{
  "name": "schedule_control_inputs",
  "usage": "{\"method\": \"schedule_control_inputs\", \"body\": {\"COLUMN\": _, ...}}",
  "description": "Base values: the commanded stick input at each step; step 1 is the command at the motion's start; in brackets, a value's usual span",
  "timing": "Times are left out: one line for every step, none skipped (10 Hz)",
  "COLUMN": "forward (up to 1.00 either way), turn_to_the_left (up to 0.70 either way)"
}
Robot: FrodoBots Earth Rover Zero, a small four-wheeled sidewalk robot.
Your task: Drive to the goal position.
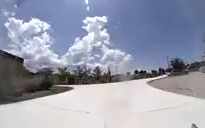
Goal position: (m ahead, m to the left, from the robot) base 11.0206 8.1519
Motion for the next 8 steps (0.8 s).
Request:
{"method": "schedule_control_inputs", "body": {"forward": 0.85, "turn_to_the_left": -0.01}}
{"method": "schedule_control_inputs", "body": {"forward": 0.85, "turn_to_the_left": -0.01}}
{"method": "schedule_control_inputs", "body": {"forward": 0.85, "turn_to_the_left": -0.01}}
{"method": "schedule_control_inputs", "body": {"forward": 0.85, "turn_to_the_left": -0.01}}
{"method": "schedule_control_inputs", "body": {"forward": 0.85, "turn_to_the_left": -0.01}}
{"method": "schedule_control_inputs", "body": {"forward": 0.85, "turn_to_the_left": -0.01}}
{"method": "schedule_control_inputs", "body": {"forward": 0.85, "turn_to_the_left": -0.01}}
{"method": "schedule_control_inputs", "body": {"forward": 0.85, "turn_to_the_left": -0.01}}
